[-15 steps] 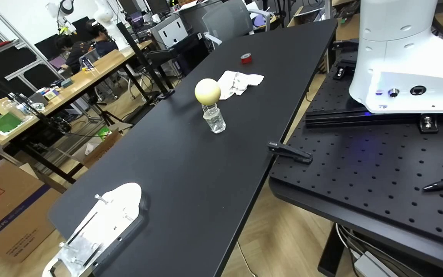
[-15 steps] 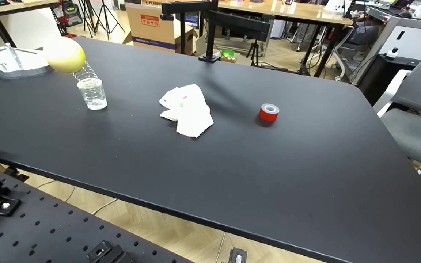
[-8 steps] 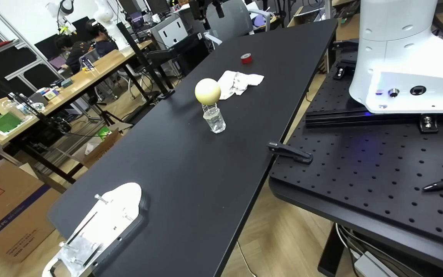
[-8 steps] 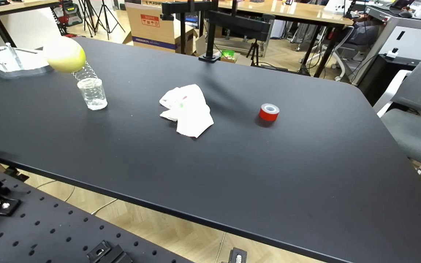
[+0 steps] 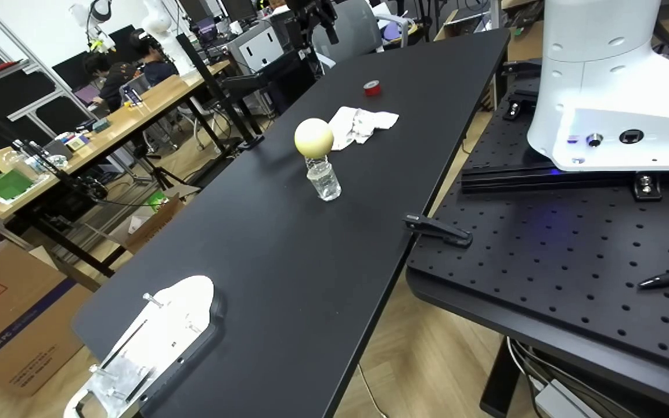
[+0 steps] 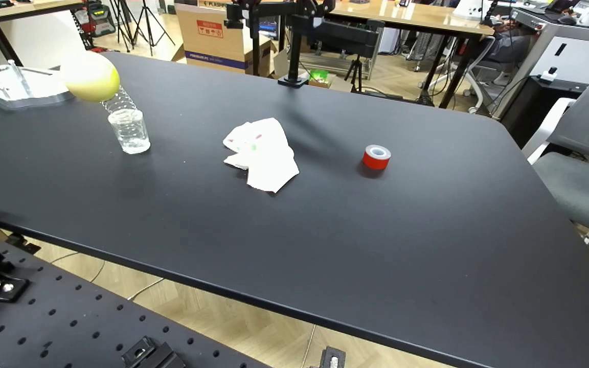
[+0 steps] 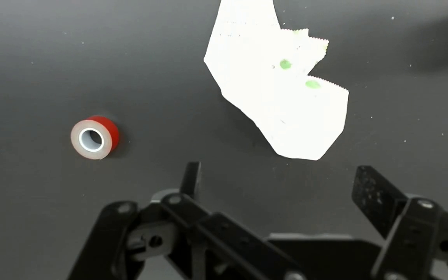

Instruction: Pick up the towel from the table and put it on the tripod.

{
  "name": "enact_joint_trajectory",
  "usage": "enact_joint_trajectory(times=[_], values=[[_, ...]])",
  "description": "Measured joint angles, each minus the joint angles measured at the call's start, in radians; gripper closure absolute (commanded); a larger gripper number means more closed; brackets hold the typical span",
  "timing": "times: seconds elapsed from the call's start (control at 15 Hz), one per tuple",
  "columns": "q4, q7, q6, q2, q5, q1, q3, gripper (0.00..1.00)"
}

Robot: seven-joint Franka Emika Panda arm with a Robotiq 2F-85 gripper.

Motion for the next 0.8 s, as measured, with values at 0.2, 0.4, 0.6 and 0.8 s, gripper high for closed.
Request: enact_joint_trajectory(times=[0.2,0.4,0.6,0.8], values=[[-0.007,-0.002,0.024,0.024,-0.005,0.001,0.001,0.00],[-0.018,-0.002,0.081,0.068,-0.038,0.002,0.005,0.00],[-0.021,-0.002,0.127,0.121,-0.064,0.005,0.010,0.00],[-0.025,-0.002,0.164,0.170,-0.086,0.015,0.017,0.00]])
